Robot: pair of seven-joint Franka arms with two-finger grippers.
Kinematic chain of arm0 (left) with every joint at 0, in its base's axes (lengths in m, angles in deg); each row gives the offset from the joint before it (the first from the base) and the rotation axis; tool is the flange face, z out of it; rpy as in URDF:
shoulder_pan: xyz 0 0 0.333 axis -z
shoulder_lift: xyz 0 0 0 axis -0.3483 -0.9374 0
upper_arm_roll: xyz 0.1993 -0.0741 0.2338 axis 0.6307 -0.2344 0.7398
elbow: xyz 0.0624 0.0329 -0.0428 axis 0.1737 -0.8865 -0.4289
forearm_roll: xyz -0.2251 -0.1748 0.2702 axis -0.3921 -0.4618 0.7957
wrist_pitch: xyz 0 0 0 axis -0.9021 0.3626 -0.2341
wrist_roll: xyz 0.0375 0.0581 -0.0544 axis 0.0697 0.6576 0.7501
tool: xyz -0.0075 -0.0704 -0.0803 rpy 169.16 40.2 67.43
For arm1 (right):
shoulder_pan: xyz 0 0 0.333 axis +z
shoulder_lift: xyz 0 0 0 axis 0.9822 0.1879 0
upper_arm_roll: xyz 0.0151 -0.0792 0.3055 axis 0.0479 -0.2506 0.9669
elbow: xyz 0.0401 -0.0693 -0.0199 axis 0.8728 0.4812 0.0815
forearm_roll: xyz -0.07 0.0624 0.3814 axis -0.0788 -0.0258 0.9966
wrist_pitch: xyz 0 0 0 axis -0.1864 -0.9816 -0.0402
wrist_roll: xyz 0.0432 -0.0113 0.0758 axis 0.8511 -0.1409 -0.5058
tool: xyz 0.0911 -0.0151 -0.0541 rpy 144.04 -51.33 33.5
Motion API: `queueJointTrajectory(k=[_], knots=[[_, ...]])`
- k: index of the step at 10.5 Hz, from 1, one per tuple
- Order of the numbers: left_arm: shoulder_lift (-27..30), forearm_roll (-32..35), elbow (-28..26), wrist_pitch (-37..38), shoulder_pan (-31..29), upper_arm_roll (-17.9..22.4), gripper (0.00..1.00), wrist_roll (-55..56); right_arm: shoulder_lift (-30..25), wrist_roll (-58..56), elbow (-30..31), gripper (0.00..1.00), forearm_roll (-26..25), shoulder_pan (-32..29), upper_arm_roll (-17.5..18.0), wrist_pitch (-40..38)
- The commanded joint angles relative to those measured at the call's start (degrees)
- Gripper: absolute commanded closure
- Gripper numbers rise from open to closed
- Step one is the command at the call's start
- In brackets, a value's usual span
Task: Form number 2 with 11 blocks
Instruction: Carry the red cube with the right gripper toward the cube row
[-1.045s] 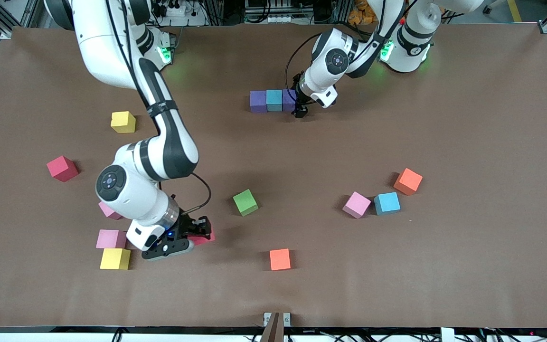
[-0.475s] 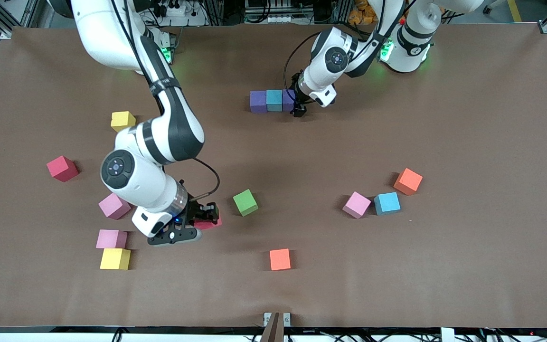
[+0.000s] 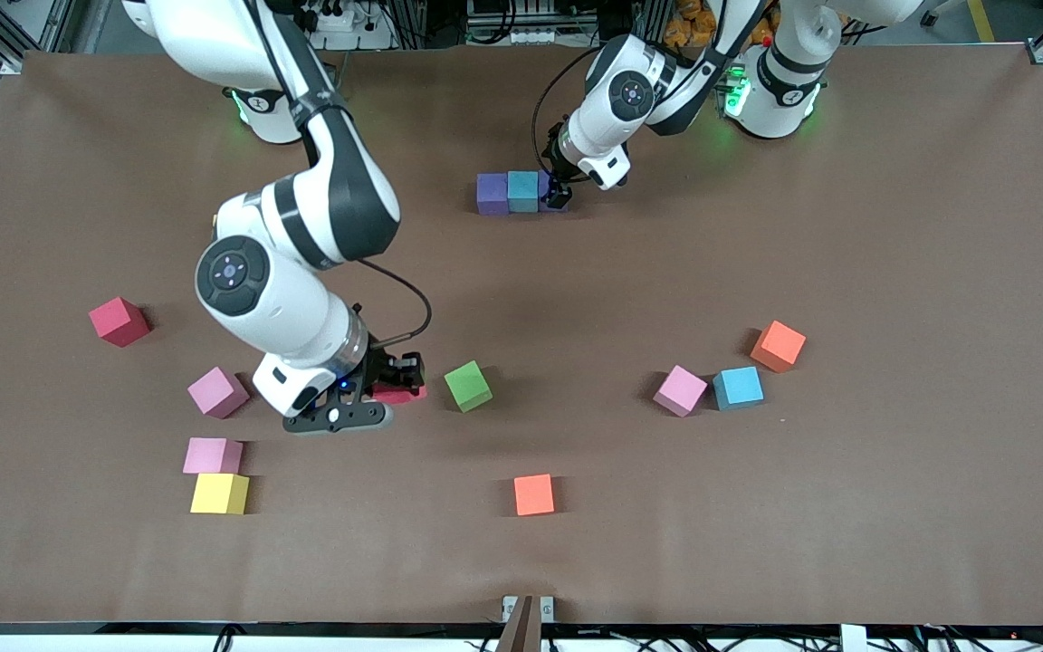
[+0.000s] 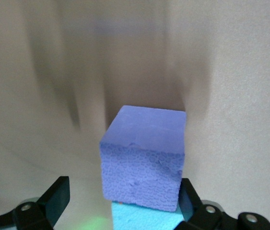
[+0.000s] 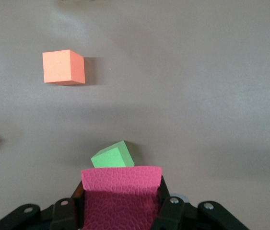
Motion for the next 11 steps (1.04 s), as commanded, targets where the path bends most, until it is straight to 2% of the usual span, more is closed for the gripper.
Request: queueJointTrajectory(k=[1, 3, 4, 6, 8, 11], knots=[[6.33, 0.23, -0.77, 6.87, -2.72, 0.19, 0.0, -0.09, -3.12, 2.86, 2.02, 0.74, -1.04, 1.8, -1.43, -1.98], [8.02, 7.24, 1.32, 12.85, -6.42, 2.46, 0.0, -0.09, -4.44, 3.75, 2.02, 0.74, -1.04, 2.42, -1.53, -1.98], [8.03, 10.84, 4.04, 16.88, -6.61, 5.78, 0.0, -0.09, -5.05, 4.8, 2.02, 0.74, -1.04, 2.86, -1.53, -1.98], [7.94, 17.52, 12.02, 30.03, -8.36, 11.5, 0.0, -1.31, -5.67, 10.4, 2.02, 0.74, -4.53, 5.66, -1.53, -1.46], [7.76, 22.73, 18.89, 39.38, -12.22, 13.1, 0.0, -13.99, -6.55, 15.77, 2.1, 0.74, -5.96, 8.65, -1.61, -1.11], [6.8, 25.55, 23.73, 40.82, -12.59, 20.12, 0.0, -36.86, -10.23, 22.11, 10.42, 0.74, -11.39, 14.27, -1.61, 9.14]])
